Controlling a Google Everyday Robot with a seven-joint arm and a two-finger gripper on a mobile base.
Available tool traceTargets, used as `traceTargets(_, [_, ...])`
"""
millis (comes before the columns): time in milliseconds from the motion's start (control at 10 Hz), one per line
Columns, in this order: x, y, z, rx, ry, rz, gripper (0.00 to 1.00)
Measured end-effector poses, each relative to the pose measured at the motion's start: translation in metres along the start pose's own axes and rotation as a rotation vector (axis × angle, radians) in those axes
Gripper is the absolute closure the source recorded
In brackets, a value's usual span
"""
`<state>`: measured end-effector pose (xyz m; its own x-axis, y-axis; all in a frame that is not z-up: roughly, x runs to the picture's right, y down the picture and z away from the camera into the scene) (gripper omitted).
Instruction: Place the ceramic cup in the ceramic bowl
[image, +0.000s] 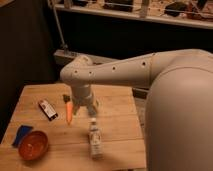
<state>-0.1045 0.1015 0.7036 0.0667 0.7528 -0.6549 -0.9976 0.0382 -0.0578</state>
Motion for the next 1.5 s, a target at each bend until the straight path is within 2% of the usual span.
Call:
traceTargets(100, [-0.002,0.000,-0.003,0.001,-0.004,0.000,0.35])
traceTargets(300, [-0.030,-0.005,-0.024,0.025,-0.081,-0.010,0.35])
traceTargets(500, [-0.053,-0.002,-0.038,0.029,-0.144,-0.028,0.35])
traceTargets(700, [-0.069,0.003,-0.046,0.005,-0.191,-0.042,0.35])
traceTargets(800, [-0.078,0.008,-0.047,-0.020,-0.218,-0.055,0.35])
traceTargets(1100, [-0.093,0.019,-0.034,-0.074,-0.254,-0.088,0.35])
traceTargets(1200, [-0.099,0.024,-0.021,-0.093,-0.260,-0.102,0.35])
traceTargets(1500, [-0.110,0.029,0.008,-0.116,-0.239,-0.105,0.35])
